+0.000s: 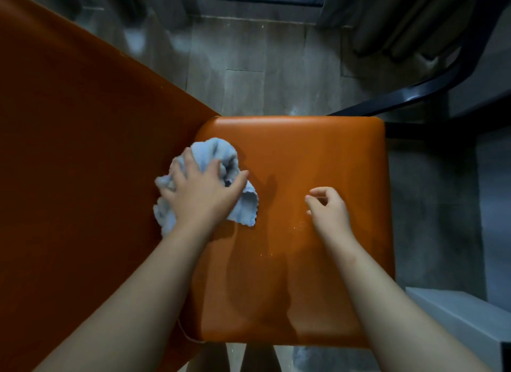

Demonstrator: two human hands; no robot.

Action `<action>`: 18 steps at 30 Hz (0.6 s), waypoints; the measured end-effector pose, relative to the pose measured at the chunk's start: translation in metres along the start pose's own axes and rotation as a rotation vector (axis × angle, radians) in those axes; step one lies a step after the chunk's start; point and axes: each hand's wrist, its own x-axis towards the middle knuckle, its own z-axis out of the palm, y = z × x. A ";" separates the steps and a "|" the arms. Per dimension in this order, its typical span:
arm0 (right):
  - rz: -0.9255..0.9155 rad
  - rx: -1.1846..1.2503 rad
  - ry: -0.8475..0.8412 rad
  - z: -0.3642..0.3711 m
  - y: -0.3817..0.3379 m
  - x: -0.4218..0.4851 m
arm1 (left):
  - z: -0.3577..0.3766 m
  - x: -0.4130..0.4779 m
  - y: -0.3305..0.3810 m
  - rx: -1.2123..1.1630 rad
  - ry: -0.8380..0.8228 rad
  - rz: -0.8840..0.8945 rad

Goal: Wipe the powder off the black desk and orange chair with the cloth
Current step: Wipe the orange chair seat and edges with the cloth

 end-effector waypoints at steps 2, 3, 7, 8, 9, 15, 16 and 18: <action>-0.007 0.003 0.005 -0.001 0.003 0.000 | 0.028 0.004 0.018 0.009 -0.094 -0.068; -0.008 0.003 0.011 -0.001 0.005 0.000 | 0.043 0.006 0.023 0.012 -0.116 -0.115; -0.050 -0.028 0.044 0.000 0.016 0.001 | 0.071 0.019 0.028 -0.058 0.060 -0.235; -0.062 -0.040 0.056 0.001 0.017 0.003 | 0.071 0.023 0.020 -0.064 0.124 -0.221; -0.070 -0.043 0.068 0.002 0.018 0.004 | 0.068 0.025 0.009 -0.068 0.165 -0.191; -0.060 -0.059 0.076 0.009 0.015 0.004 | 0.067 -0.038 -0.037 -0.086 0.012 0.208; -0.064 -0.080 0.076 0.008 0.014 0.003 | 0.067 -0.049 -0.036 -0.078 -0.057 0.276; -0.079 -0.121 0.078 0.005 0.013 0.003 | 0.052 -0.043 -0.033 -0.117 -0.133 0.331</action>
